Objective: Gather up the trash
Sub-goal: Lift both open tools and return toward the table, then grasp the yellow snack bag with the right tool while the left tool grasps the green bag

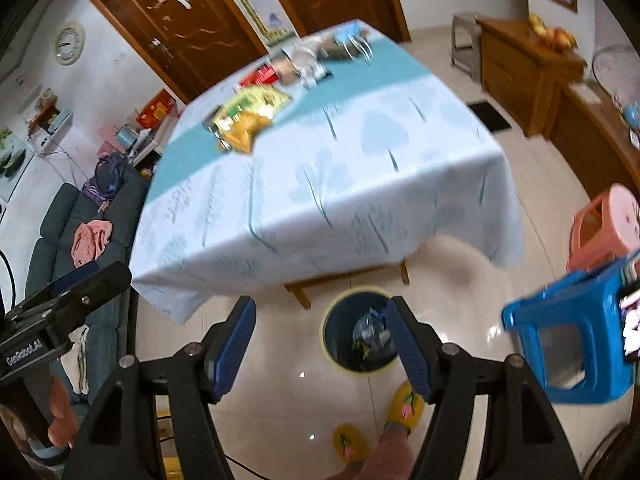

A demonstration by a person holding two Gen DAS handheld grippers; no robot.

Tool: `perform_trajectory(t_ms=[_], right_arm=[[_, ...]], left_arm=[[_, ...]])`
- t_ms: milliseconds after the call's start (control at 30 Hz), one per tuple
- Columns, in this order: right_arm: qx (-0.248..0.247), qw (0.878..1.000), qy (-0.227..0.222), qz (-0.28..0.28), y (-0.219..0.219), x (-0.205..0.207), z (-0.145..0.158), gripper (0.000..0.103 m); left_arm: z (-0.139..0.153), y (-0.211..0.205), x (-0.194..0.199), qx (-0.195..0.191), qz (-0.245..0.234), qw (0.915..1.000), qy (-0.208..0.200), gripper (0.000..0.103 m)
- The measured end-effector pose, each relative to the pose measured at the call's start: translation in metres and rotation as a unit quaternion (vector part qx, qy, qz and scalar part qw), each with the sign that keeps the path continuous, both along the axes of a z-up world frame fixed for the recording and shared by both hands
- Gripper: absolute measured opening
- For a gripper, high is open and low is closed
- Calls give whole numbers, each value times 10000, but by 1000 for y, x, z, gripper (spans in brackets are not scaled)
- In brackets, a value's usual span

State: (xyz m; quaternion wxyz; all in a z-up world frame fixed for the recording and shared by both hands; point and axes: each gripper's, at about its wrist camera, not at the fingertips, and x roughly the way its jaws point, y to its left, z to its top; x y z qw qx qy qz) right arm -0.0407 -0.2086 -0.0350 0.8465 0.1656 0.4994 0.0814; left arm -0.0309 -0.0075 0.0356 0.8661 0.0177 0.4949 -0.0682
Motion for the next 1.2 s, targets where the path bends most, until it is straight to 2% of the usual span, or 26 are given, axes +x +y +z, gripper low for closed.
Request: perform_trajectory(t_ms=[233, 467, 633, 800, 1000, 1200], right_arm=[[21, 9988, -243, 429, 4, 48, 22, 68], [121, 9961, -286, 821, 17, 105, 25, 68], [154, 9941, -255, 1047, 37, 145, 22, 68], [275, 9941, -7, 1052, 63, 185, 7, 68], [344, 9961, 374, 727, 99, 237, -20, 68], [231, 9963, 815, 142, 132, 285, -53, 68]], left_arm=[[21, 0, 30, 93, 243, 9993, -279, 91], [26, 13, 75, 66, 726, 9969, -291, 91], [26, 32, 103, 141, 847, 9957, -361, 88], [20, 55, 138, 380, 694, 9962, -352, 83], [4, 92, 203, 138, 320, 9994, -87, 83], [-19, 110, 269, 22, -381, 9989, 269, 83]])
